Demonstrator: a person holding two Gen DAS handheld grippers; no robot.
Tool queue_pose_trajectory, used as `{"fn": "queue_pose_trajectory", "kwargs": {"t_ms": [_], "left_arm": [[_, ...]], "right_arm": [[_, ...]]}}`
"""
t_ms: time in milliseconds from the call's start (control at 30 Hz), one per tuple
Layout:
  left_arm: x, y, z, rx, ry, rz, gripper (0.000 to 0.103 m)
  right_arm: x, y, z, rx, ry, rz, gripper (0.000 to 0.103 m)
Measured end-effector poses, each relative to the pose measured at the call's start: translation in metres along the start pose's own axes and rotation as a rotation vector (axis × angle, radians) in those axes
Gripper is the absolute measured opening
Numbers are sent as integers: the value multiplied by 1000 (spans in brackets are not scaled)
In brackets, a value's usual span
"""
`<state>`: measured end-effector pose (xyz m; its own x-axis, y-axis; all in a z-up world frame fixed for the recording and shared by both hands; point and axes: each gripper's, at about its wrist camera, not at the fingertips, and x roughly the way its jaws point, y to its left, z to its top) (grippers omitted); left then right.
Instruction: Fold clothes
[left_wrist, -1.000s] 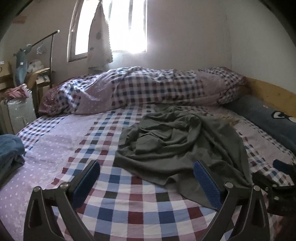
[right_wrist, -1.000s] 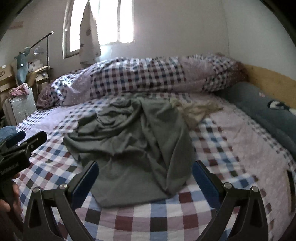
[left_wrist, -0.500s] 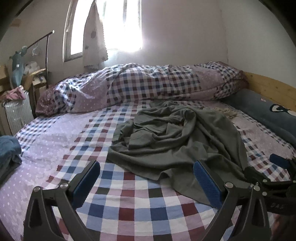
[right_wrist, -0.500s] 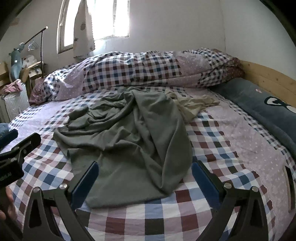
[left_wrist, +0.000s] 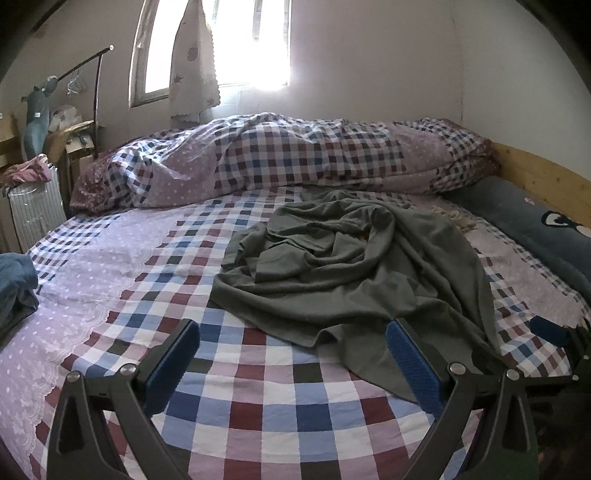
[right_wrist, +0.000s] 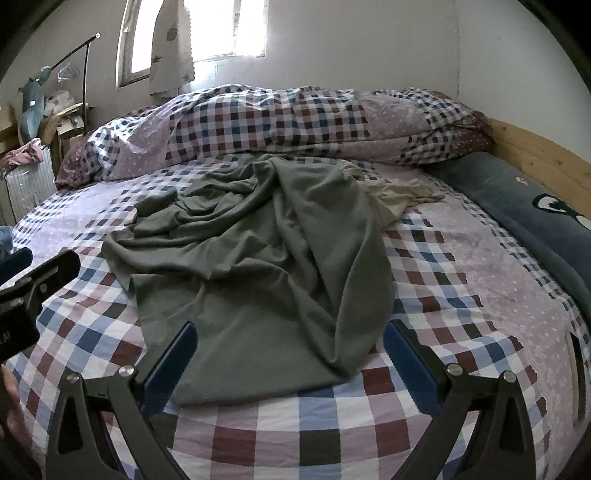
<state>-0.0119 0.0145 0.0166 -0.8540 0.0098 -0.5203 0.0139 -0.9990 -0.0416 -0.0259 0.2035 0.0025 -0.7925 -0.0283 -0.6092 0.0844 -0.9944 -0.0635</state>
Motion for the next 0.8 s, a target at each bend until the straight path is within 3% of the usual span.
{"fn": "queue_pose_trajectory", "kwargs": {"t_ms": [800], "left_arm": [[12, -7, -9, 44, 67, -15, 102]], "right_arm": [[-2, -11, 6, 63, -27, -8, 103]]}}
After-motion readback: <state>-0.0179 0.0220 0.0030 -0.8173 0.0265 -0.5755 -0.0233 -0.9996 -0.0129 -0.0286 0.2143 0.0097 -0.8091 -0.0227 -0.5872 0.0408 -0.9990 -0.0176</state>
